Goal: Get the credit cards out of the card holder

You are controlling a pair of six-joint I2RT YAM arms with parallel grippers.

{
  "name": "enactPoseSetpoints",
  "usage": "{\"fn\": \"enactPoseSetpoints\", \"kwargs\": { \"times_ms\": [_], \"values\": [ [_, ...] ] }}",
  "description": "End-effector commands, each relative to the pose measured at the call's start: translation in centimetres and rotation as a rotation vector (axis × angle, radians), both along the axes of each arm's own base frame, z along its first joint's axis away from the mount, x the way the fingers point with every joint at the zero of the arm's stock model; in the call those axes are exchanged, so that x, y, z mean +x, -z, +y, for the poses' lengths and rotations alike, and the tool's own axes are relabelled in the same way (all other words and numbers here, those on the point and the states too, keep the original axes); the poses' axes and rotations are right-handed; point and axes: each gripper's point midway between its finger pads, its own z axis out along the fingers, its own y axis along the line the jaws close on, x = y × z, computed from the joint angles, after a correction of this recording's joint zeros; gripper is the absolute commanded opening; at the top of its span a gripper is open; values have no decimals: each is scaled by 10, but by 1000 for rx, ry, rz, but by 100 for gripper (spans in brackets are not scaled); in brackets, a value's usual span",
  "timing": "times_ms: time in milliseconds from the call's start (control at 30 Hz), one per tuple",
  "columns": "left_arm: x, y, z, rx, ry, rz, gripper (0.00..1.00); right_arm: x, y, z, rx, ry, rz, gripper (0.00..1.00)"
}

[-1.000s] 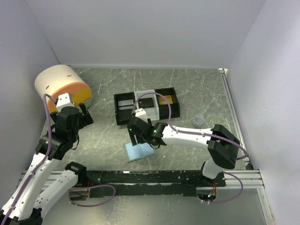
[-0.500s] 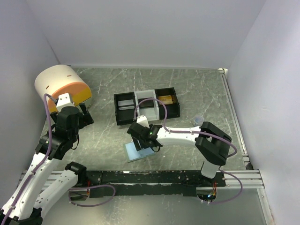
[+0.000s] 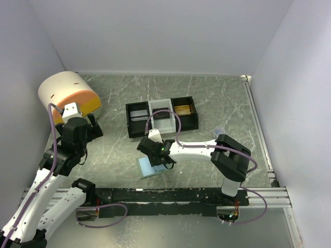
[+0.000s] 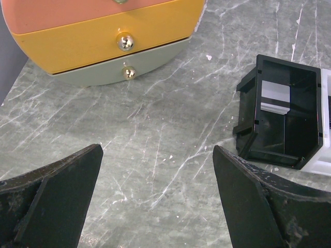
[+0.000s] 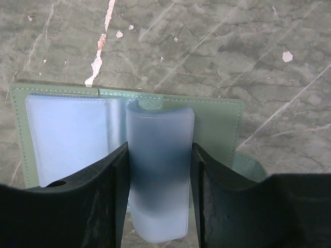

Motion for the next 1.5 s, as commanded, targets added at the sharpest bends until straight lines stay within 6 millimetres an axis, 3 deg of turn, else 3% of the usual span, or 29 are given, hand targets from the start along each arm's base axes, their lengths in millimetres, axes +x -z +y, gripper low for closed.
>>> {"fn": "enactPoseSetpoints", "kwargs": {
  "times_ms": [0,200,300,400,567,667,767,933,1033,1233,1367,1467],
  "values": [
    [2,-5,2,0,-6,-20,100,-2,10,-15,-84,24,-12,43],
    [2,-5,1,-1,-5,-21,100,-3,2,-6,-42,17,-10,42],
    [2,-5,0,-3,0,-20,100,-3,-11,4,7,7,-8,55],
    [3,-3,-2,-3,13,-16,100,4,-41,12,70,1,-53,66],
    [6,0,-6,-1,38,-1,100,26,-116,12,209,-3,-224,75],
    [7,0,-8,-1,48,5,100,48,-152,-13,235,53,-356,79],
    [9,1,-11,-1,64,3,100,78,-178,-54,279,156,-448,82],
    [12,3,-15,-2,79,9,100,117,-198,-138,338,294,-584,85],
    [14,4,-16,-1,81,14,100,125,-201,-182,342,361,-646,88],
    [16,5,-20,-4,99,29,100,134,-184,-263,344,539,-617,92],
    [16,5,-17,-1,79,28,100,132,-214,-261,368,495,-639,93],
    [22,-23,-26,-35,113,-9,100,131,-258,-254,389,419,-683,100]
  ]
}}
